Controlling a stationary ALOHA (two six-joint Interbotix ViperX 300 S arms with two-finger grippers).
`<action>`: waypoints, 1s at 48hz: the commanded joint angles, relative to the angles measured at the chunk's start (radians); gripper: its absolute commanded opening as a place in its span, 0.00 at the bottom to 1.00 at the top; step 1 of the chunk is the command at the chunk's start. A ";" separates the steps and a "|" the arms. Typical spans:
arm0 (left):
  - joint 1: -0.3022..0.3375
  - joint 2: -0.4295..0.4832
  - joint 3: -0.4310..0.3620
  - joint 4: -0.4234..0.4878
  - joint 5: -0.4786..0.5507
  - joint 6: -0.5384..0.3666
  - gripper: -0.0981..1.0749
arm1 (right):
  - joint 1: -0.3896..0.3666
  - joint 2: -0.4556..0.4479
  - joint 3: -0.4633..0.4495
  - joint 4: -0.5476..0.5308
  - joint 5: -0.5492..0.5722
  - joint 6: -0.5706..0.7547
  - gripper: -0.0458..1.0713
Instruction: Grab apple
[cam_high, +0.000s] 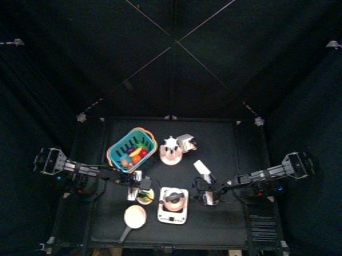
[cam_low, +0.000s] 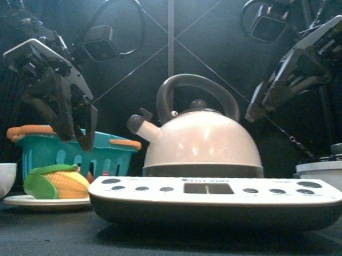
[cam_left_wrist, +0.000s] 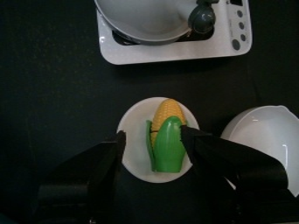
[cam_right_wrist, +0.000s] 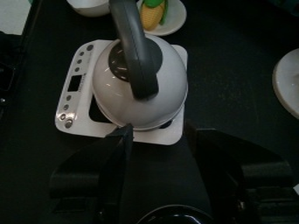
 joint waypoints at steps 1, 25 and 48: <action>-0.002 -0.031 -0.005 -0.009 -0.048 0.002 0.84 | 0.009 -0.018 -0.028 -0.003 0.000 0.000 0.81; -0.020 -0.305 0.138 -0.270 -0.330 0.003 0.83 | 0.018 -0.020 -0.035 -0.012 0.000 -0.002 0.81; 0.581 -0.347 0.112 -0.109 -0.166 0.018 0.83 | 0.008 0.000 -0.037 -0.041 0.000 -0.002 0.81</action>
